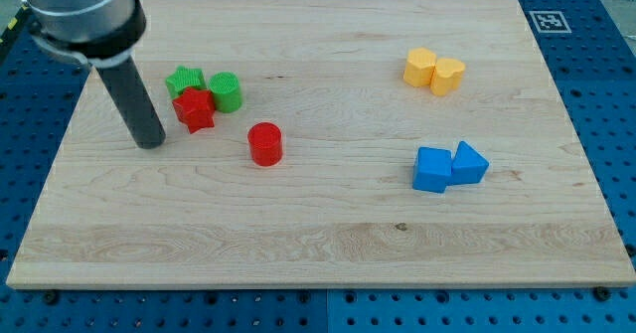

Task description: Separate green star from red star and green circle

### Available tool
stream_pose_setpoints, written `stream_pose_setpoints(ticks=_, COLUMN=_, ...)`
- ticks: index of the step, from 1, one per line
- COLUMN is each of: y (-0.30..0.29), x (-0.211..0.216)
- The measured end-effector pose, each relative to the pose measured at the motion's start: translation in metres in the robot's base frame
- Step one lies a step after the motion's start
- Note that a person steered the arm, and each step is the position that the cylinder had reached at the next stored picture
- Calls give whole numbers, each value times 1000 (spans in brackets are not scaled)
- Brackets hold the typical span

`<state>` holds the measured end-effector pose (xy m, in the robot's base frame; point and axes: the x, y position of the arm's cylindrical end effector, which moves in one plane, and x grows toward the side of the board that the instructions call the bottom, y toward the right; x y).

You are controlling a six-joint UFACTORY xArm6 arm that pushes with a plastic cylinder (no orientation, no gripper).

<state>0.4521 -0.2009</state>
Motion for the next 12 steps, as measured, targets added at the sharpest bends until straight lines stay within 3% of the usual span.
stream_pose_setpoints(ticks=3, y=60, x=-21)
stream_pose_setpoints(ticks=6, y=24, x=-36)
stream_pose_setpoints(ticks=9, y=68, x=-58)
stream_pose_setpoints(ticks=12, y=74, x=-73)
